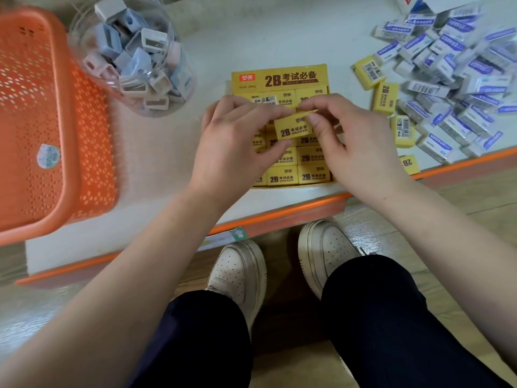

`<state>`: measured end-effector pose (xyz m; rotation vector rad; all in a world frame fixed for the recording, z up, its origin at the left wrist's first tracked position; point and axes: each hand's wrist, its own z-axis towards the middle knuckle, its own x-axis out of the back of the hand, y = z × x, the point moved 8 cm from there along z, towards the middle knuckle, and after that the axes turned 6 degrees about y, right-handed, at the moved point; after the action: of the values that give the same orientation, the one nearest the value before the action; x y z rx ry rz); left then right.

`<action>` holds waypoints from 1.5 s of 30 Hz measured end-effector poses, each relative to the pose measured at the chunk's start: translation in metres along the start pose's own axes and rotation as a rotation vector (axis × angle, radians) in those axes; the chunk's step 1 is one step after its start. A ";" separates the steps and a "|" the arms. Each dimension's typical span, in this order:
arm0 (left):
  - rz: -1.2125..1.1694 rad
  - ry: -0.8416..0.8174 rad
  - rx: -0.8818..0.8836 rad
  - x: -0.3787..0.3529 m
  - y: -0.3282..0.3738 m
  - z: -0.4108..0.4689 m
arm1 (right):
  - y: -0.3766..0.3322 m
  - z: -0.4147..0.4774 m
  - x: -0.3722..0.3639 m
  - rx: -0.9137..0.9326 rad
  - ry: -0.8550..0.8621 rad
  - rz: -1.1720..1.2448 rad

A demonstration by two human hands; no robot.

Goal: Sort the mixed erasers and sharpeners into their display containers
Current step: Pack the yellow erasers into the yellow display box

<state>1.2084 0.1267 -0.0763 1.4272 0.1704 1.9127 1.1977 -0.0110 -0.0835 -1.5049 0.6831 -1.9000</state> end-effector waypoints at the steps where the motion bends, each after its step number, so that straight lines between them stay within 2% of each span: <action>1: 0.005 0.013 0.009 0.001 0.000 0.000 | 0.000 0.000 -0.001 0.004 -0.015 0.001; 5: 0.010 0.065 0.025 0.005 0.000 -0.001 | -0.003 -0.002 -0.004 0.099 -0.077 -0.027; 9: 0.006 0.035 0.010 0.003 0.000 -0.002 | -0.007 -0.001 -0.004 0.203 -0.090 -0.131; 15: 0.027 0.039 0.069 0.002 -0.010 -0.001 | 0.014 0.011 0.018 0.106 -0.057 -0.224; 20: 0.052 0.005 0.201 -0.003 -0.026 0.004 | 0.023 0.007 0.019 0.124 -0.022 -0.314; 26: 0.030 -0.006 0.232 -0.005 -0.026 0.007 | 0.017 0.010 0.009 0.118 0.019 -0.353; 31: 0.023 -0.017 0.233 -0.005 -0.027 0.008 | 0.012 0.010 0.013 0.132 0.097 -0.345; 39: -0.024 0.031 0.242 0.000 -0.030 0.005 | 0.010 0.008 0.010 0.152 0.109 -0.331; 45: -0.108 0.113 0.107 0.005 -0.009 0.004 | -0.012 0.003 0.002 0.305 0.103 -0.204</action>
<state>1.2161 0.1351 -0.0758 1.3505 0.4010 1.9209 1.1987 -0.0039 -0.0728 -1.3301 0.2730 -2.1344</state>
